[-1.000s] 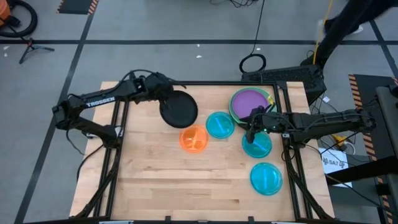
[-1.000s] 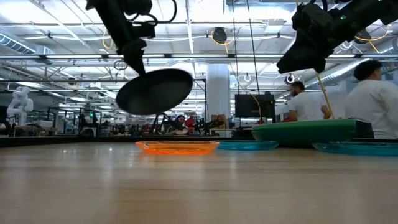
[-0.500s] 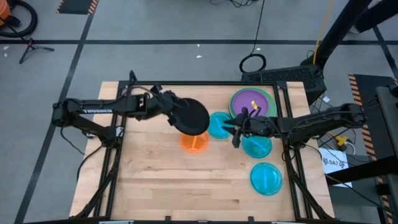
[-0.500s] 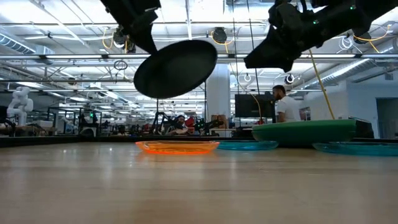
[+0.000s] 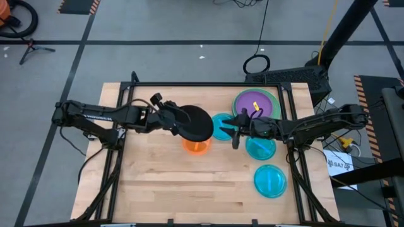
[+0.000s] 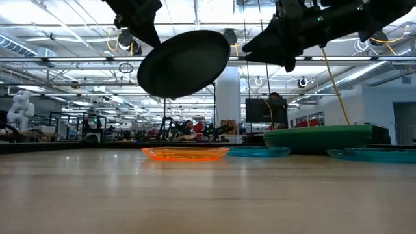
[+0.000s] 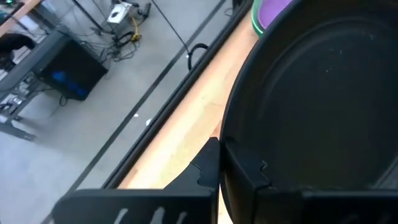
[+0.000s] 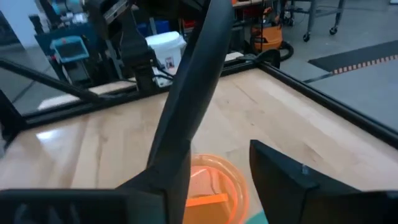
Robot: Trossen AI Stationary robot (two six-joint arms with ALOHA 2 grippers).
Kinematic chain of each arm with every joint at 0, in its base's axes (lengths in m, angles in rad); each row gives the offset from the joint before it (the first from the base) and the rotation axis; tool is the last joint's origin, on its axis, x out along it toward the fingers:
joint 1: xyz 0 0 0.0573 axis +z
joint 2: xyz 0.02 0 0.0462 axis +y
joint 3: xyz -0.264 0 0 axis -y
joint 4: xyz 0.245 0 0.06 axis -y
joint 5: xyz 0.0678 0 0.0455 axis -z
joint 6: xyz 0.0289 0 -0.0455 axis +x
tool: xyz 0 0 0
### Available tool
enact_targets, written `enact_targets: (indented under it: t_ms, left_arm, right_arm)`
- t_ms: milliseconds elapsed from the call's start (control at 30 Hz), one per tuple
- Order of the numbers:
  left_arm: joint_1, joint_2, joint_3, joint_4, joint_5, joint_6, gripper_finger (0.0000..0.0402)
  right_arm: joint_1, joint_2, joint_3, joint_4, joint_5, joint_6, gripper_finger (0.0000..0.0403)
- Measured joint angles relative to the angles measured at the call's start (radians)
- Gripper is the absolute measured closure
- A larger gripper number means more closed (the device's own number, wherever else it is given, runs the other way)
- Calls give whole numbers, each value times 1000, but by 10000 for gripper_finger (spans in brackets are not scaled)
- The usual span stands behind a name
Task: Stack plastic plates
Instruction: Stack the black plate on the purple plate
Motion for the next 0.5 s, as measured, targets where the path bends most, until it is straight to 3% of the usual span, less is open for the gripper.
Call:
enact_targets:
  t_ms: [200,500]
  left_arm:
    - [-2,14,0,3,-106,-130,385]
    - [-5,68,0,28,-174,-173,384]
  right_arm:
    - [0,17,0,69,36,32,210]
    - [-1,87,1,153,83,63,207]
